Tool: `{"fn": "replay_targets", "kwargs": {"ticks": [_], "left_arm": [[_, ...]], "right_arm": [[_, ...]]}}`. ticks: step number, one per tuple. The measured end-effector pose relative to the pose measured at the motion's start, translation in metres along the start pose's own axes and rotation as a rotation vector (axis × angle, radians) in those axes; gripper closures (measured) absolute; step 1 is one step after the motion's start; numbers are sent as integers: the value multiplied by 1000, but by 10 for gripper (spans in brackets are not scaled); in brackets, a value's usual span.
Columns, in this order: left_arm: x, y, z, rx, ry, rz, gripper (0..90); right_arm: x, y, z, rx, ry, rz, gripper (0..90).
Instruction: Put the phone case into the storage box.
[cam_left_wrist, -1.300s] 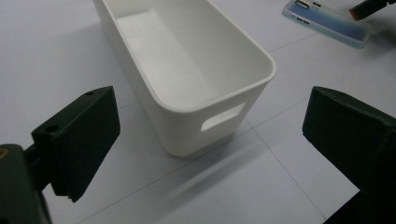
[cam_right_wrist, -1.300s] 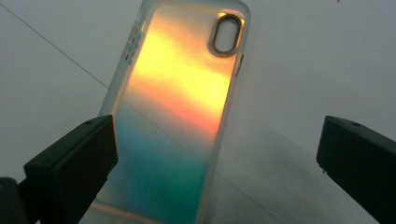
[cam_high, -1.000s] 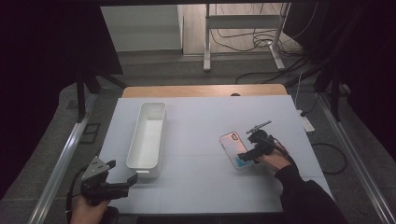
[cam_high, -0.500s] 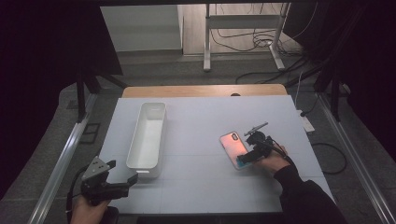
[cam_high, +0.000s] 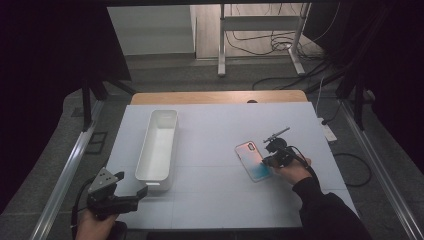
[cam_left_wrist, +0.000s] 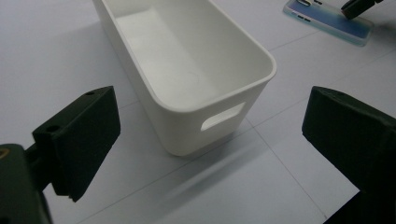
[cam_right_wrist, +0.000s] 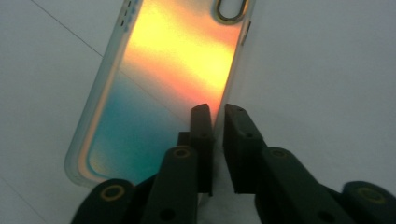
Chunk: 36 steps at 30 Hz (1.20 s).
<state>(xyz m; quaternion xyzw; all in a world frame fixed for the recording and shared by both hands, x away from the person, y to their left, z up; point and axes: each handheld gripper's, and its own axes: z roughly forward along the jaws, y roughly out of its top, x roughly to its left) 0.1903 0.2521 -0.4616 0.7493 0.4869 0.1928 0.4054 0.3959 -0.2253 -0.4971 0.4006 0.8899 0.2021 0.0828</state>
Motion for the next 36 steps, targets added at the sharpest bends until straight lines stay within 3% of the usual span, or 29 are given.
{"fn": "replay_targets", "kwargs": {"ticks": [4, 11, 20, 32, 36], "left_arm": [[0, 0, 0, 1, -1, 0, 52], [0, 0, 0, 1, 1, 1, 52], [1, 0, 0, -2, -3, -3, 50], [3, 0, 0, -4, -13, -31, 47], [5, 0, 0, 0, -40, -33, 68]], "right_arm": [[-1, 1, 1, 0, 18, 23, 870], [2, 2, 0, 0, -9, 16, 881], [3, 3, -9, -71, 1, 23, 881], [9, 3, -29, -182, 6, -11, 881], [11, 3, -34, -206, 1, -15, 881]]}}
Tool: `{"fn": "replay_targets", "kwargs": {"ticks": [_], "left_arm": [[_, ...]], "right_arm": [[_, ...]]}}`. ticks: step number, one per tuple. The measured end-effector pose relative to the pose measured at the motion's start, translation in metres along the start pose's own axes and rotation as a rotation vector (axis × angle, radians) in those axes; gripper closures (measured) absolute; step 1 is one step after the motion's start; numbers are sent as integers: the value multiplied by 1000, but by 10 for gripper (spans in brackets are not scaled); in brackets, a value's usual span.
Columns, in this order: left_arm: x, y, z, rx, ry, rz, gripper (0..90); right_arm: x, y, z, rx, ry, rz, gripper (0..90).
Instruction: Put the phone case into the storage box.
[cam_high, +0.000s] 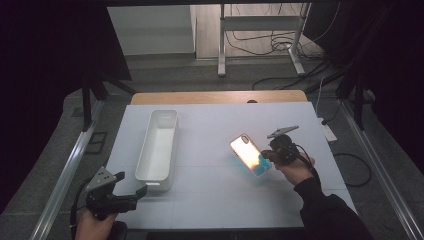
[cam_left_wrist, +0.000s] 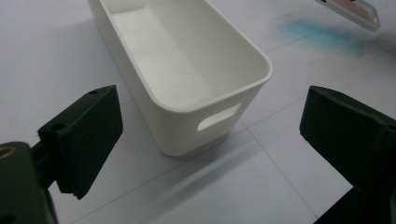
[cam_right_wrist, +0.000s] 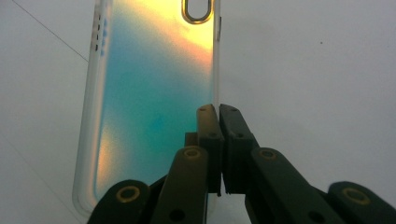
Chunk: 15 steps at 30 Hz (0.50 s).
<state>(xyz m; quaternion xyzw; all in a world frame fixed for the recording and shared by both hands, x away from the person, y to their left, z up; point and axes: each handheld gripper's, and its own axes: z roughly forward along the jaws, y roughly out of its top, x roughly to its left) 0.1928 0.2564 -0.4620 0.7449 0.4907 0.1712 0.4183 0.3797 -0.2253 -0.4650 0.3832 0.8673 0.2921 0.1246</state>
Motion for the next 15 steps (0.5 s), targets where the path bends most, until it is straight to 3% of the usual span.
{"fn": "replay_targets", "kwargs": {"ticks": [15], "left_arm": [[-4, 3, -2, -31, -8, 10, 0]], "right_arm": [[2, 0, -19, -76, 18, 9, 881]]}}
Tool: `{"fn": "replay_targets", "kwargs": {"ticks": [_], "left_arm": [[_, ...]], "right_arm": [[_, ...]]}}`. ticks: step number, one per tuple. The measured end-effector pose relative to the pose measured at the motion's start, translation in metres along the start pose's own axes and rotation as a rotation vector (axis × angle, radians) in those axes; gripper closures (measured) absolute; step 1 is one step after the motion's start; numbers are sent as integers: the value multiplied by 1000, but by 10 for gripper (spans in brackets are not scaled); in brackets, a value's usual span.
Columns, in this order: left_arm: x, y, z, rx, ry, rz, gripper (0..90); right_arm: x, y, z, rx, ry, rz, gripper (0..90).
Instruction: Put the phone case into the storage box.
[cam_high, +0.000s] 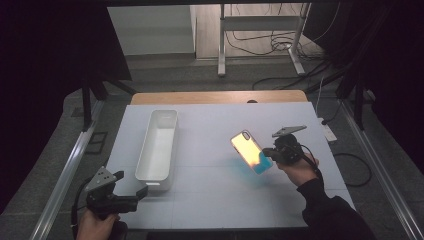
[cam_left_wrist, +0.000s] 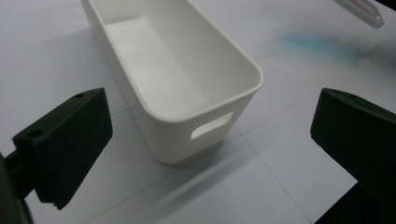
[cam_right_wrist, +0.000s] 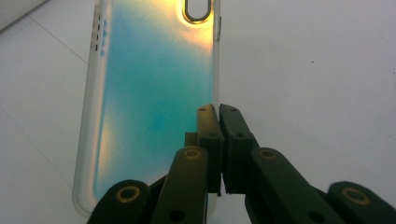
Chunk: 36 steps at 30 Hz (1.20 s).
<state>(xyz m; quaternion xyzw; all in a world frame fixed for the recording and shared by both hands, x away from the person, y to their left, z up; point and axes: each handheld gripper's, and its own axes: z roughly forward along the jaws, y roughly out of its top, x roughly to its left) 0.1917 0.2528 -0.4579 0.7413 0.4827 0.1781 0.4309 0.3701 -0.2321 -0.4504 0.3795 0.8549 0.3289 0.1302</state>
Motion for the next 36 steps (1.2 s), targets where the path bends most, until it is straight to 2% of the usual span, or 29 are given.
{"fn": "replay_targets", "kwargs": {"ticks": [9, 13, 15, 29, 36], "left_arm": [[-3, 10, 3, -36, -22, 12, 0], [-6, 19, 8, -43, -40, 18, 0], [-8, 24, 12, -46, -62, 13, 0], [-13, 48, 36, -47, -147, -3, 0], [-18, 60, 49, -22, -177, 8, 1]], "right_arm": [[2, 1, -7, -35, 4, -1, 881], [3, 2, -9, -47, 4, -7, 881], [4, 3, -10, -54, 7, -10, 881], [8, 5, -16, -88, 7, -25, 881], [10, 6, -18, -104, 9, -29, 881]]}}
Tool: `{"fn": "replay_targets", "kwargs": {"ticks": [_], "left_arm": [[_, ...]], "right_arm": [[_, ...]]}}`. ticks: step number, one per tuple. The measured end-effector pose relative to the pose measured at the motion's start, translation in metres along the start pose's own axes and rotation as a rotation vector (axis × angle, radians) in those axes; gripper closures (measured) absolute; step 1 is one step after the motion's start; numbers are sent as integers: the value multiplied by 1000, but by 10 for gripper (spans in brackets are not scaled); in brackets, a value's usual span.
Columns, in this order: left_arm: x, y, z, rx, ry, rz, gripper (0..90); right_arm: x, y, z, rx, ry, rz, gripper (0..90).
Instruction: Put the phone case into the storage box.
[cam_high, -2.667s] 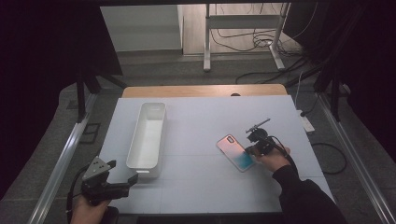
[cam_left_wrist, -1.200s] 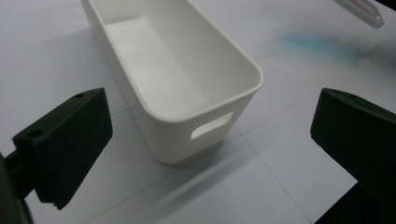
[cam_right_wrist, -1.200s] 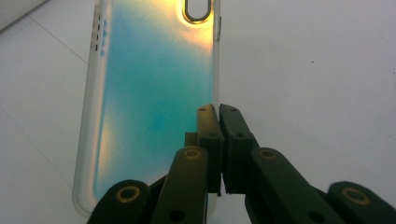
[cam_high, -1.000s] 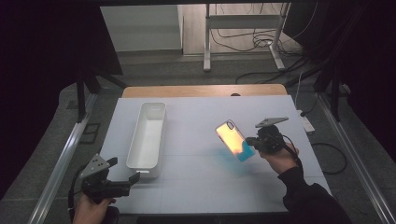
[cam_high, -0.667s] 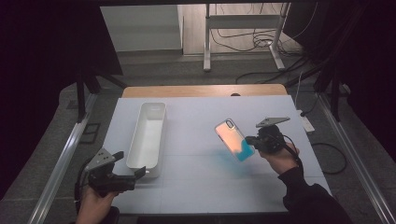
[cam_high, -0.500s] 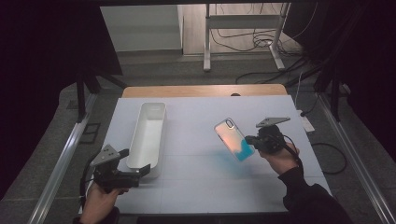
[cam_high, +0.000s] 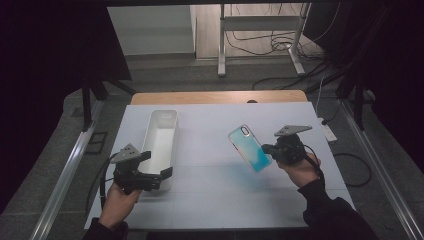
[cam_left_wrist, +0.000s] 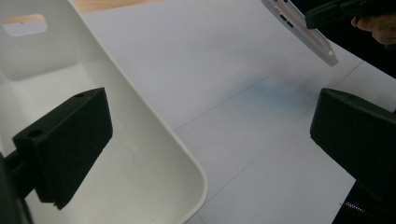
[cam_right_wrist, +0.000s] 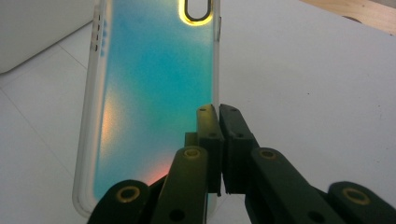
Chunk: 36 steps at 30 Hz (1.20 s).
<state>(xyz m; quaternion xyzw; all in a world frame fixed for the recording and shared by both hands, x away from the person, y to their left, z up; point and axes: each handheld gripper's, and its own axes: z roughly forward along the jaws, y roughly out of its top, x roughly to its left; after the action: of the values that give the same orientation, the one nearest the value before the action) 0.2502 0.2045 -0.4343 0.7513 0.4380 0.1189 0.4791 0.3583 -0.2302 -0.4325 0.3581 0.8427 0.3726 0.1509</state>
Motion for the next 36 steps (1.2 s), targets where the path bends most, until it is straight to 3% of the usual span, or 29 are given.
{"fn": "replay_targets", "kwargs": {"ticks": [17, 36], "left_arm": [[-5, 19, 30, 37, -114, -10, 2], [-15, 38, 65, 66, -209, -3, 1]], "right_arm": [[4, 3, -3, -29, -2, -11, 880], [14, 9, -5, -70, 8, -33, 881]]}}
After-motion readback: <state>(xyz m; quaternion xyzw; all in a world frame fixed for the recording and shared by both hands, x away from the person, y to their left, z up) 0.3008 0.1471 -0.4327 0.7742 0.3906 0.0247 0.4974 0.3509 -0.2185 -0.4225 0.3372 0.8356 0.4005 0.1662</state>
